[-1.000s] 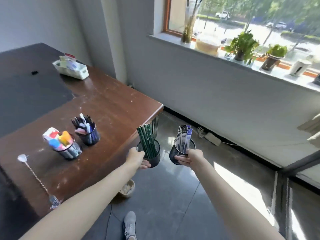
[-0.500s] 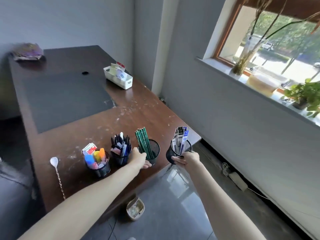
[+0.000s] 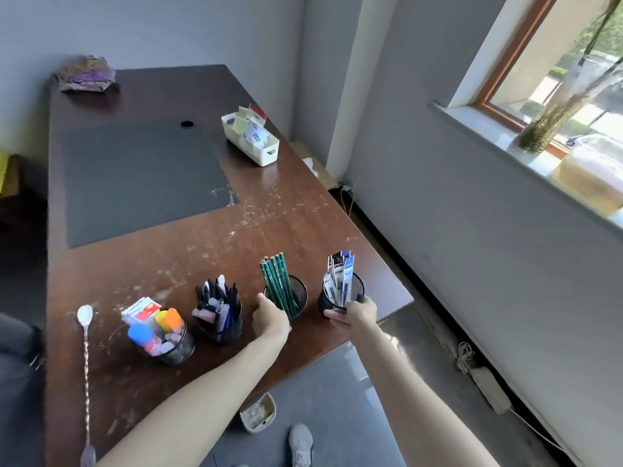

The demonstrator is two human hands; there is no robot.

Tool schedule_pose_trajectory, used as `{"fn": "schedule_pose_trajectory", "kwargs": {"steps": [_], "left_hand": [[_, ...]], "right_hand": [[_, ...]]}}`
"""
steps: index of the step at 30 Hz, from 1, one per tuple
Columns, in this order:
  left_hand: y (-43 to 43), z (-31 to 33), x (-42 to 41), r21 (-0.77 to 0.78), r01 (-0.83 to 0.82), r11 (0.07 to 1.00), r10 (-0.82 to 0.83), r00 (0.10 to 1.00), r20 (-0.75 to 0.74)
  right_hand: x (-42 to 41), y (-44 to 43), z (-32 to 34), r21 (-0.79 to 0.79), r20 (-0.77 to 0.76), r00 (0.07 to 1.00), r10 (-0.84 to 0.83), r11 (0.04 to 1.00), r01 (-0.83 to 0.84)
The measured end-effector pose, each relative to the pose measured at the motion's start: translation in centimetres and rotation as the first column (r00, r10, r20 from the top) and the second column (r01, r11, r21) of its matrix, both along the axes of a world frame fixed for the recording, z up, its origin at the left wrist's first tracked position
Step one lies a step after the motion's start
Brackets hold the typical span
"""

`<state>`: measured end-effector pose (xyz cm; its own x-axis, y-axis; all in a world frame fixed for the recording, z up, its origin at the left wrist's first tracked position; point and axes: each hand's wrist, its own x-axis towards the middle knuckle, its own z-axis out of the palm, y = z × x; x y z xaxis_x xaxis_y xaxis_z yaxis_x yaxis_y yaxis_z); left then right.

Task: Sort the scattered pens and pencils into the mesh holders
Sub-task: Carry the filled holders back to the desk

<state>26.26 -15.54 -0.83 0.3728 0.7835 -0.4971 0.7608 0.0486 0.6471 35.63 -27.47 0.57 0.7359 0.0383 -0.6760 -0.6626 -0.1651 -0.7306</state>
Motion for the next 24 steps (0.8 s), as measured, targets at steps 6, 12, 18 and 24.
{"fn": "schedule_pose_trajectory", "kwargs": {"steps": [6,12,18,24], "left_hand": [[-0.5,-1.1,0.8,0.109,-0.122,0.987,0.131,0.988,-0.077],[-0.6,-0.9,1.2,0.153,-0.195,0.969,0.213,0.971,-0.109],[-0.3,-1.5,1.3,0.098,-0.295,0.950,0.300,0.953,-0.045],[-0.1,-2.3,1.4,-0.048,-0.421,0.906,0.423,0.898,0.117]], "right_hand": [[2.6,0.9,-1.3,0.023,-0.007,0.994,0.108,0.994,-0.108],[3.0,2.7,-1.9,0.074,-0.034,0.980,0.197,0.978,-0.194],[3.2,3.7,-2.4,0.103,-0.040,0.973,0.226,0.970,-0.221],[3.2,4.4,-2.5,0.132,-0.017,0.974,0.224,0.966,-0.220]]}}
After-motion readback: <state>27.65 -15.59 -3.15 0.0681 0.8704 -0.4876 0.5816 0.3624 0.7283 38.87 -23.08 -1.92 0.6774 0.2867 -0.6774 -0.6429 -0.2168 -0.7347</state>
